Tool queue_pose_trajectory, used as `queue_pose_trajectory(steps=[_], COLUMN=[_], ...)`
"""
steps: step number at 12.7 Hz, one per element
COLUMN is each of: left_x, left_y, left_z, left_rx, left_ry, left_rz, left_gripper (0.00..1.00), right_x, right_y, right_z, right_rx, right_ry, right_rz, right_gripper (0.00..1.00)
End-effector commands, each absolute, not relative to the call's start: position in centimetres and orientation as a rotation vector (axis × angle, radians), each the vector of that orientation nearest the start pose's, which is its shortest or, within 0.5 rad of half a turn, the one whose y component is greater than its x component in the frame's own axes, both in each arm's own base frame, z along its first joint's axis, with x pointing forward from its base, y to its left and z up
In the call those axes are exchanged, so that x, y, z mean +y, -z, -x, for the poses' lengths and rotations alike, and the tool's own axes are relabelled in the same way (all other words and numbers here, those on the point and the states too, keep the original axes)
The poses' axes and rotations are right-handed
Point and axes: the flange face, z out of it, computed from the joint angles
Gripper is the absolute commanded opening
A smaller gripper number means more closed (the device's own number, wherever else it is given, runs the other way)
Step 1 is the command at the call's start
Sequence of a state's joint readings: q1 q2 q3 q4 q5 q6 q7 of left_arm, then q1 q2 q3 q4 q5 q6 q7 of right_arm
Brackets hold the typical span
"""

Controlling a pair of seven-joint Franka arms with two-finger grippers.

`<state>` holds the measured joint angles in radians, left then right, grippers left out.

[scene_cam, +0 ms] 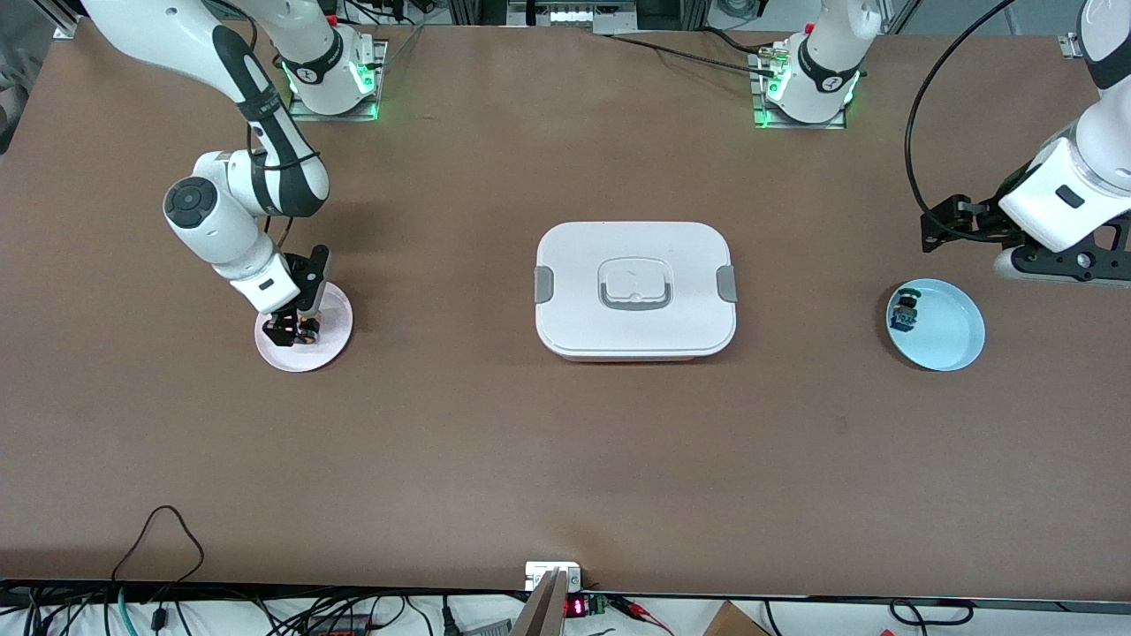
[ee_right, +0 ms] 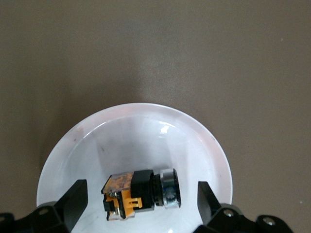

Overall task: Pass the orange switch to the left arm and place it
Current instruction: 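Lower the right gripper and grasp the orange switch on the plate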

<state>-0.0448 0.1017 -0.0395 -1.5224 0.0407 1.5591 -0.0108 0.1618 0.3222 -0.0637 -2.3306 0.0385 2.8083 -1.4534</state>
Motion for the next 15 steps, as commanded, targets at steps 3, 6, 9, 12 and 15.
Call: queue_pose_trajectory(steps=[3, 6, 9, 12, 15], left_x=[-4.3, -4.3, -4.3, -4.2, -4.2], left_y=[-59.1, -59.1, -59.1, -59.1, -59.1], left_z=[-58.1, -58.1, -58.1, -58.1, -58.1], left_rx=[0.122, 0.122, 0.122, 0.120, 0.120], left_ry=[-0.104, -0.107, -0.107, -0.107, -0.107], left_rz=[3.119, 3.119, 3.119, 3.120, 3.119], left_gripper=[1.00, 1.00, 1.00, 1.00, 1.00], right_x=[4.4, 3.7, 3.7, 3.6, 2.6], right_y=[-19.4, -18.6, -18.0, -17.9, -18.6], right_z=[-53.3, -53.4, -53.5, -53.5, -53.8], right_rx=[-2.266, -2.271, -2.270, -2.273, -2.247], right_ry=[0.193, 0.207, 0.216, 0.221, 0.230], right_rz=[2.322, 2.331, 2.340, 2.342, 2.373], right_gripper=[1.00, 1.00, 1.00, 0.62, 0.09])
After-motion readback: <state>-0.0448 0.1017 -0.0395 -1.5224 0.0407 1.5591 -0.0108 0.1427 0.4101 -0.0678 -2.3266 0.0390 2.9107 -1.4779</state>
